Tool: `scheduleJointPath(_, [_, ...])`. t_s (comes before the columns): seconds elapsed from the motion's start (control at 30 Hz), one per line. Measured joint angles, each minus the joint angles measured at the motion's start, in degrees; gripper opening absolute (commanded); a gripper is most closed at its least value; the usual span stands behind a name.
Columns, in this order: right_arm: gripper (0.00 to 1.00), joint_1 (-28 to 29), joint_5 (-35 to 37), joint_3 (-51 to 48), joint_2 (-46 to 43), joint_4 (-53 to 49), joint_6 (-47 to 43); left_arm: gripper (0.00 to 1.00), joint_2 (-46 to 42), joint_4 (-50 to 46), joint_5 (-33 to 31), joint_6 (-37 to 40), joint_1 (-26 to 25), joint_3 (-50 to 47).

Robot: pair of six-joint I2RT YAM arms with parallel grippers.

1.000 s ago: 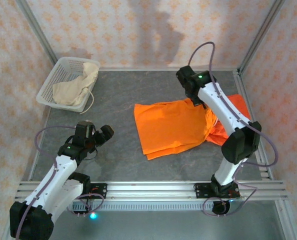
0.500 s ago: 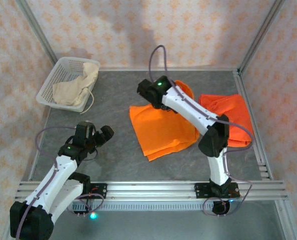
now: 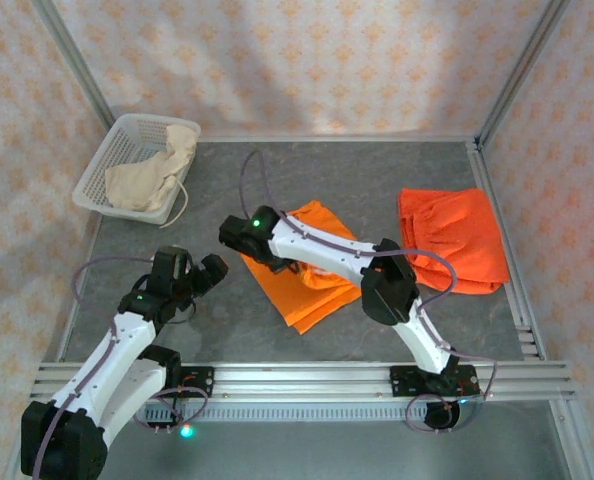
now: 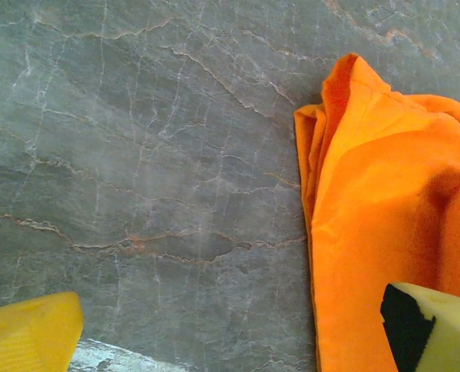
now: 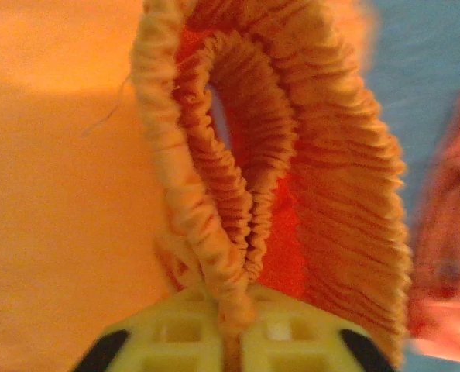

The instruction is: Fold and stack the shorts

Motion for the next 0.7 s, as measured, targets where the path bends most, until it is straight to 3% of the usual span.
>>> scheduleJointPath(0.07, [0.40, 0.04, -9.44, -6.71, -1.55, 7.32, 1.44, 1.00, 0.00, 0.00, 0.00, -0.09, 0.00, -0.02])
scheduleJointPath(0.1, [0.52, -0.07, -13.97, -9.79, -2.67, 10.73, 2.34, 1.00, 0.00, 0.00, 0.07, -0.17, 0.00, -0.02])
scheduleJointPath(0.2, [0.63, -0.96, -28.24, -19.37, -8.39, 21.77, 4.74, 1.00, -0.37, -0.02, 0.59, -0.20, 0.00, 0.02])
scheduleJointPath(0.27, [0.81, -2.40, -36.44, -25.59, -14.58, 28.92, 6.75, 1.00, -0.79, -0.11, 1.46, -0.24, 0.00, 0.63])
scheduleJointPath(0.37, [1.00, -5.70, -42.84, -33.53, -26.60, 37.44, 8.98, 1.00, -1.49, -0.04, 3.19, -0.66, 0.00, 2.91])
scheduleJointPath(0.53, [1.00, -11.04, -41.42, -39.17, -42.80, 43.08, 9.07, 0.99, -1.31, 2.29, 7.10, -2.93, -0.83, 6.14])
scheduleJointPath(0.7, [0.90, -13.49, -33.81, -41.44, -45.31, 41.92, 8.09, 0.95, 3.80, 4.13, 7.48, -5.18, -9.03, 9.73])
